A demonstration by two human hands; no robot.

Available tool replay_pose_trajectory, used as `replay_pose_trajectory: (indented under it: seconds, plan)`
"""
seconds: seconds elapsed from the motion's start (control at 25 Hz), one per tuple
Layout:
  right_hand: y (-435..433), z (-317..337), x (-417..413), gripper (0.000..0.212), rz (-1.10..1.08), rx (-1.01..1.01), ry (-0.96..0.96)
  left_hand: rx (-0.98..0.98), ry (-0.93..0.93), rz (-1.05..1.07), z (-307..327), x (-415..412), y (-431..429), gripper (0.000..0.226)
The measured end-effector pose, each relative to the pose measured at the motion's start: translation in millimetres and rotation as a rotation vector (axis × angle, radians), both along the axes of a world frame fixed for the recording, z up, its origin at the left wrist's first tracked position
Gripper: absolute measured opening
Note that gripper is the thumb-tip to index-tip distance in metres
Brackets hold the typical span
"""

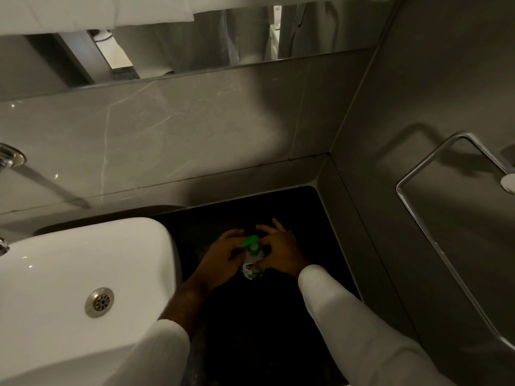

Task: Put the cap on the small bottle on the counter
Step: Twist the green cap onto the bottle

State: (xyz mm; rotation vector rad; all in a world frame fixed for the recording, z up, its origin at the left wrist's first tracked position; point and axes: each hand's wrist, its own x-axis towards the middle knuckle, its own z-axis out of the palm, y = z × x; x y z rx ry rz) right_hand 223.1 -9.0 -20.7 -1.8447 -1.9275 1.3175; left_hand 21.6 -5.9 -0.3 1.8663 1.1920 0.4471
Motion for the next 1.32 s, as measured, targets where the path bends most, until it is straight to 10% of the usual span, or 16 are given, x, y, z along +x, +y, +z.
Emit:
replay_pose_trajectory:
  seconds: [0.2, 0.64, 0.84, 1.08, 1.32]
  plan:
    - [-1, 5, -6, 0.048, -0.043, 0.005, 0.017, 0.11, 0.104, 0.189, 13, 5, -6, 0.031]
    - [-8, 9, -8, 0.045, 0.072, 0.024, -0.027, 0.221, 0.168, -0.098, -8, -11, 22, 0.021]
    - [-9, 12, -12, 0.052, 0.024, 0.014, -0.003, -0.037, -0.009, 0.133, 35, -18, 29, 0.029]
    - [-10, 18, -14, 0.051, 0.003, -0.007, -0.044, 0.158, 0.659, -0.37, 106, 8, 35, 0.027]
    - [-12, 21, -15, 0.05, -0.034, -0.028, -0.036, 0.017, 0.648, -0.187, 93, 26, 24, 0.025]
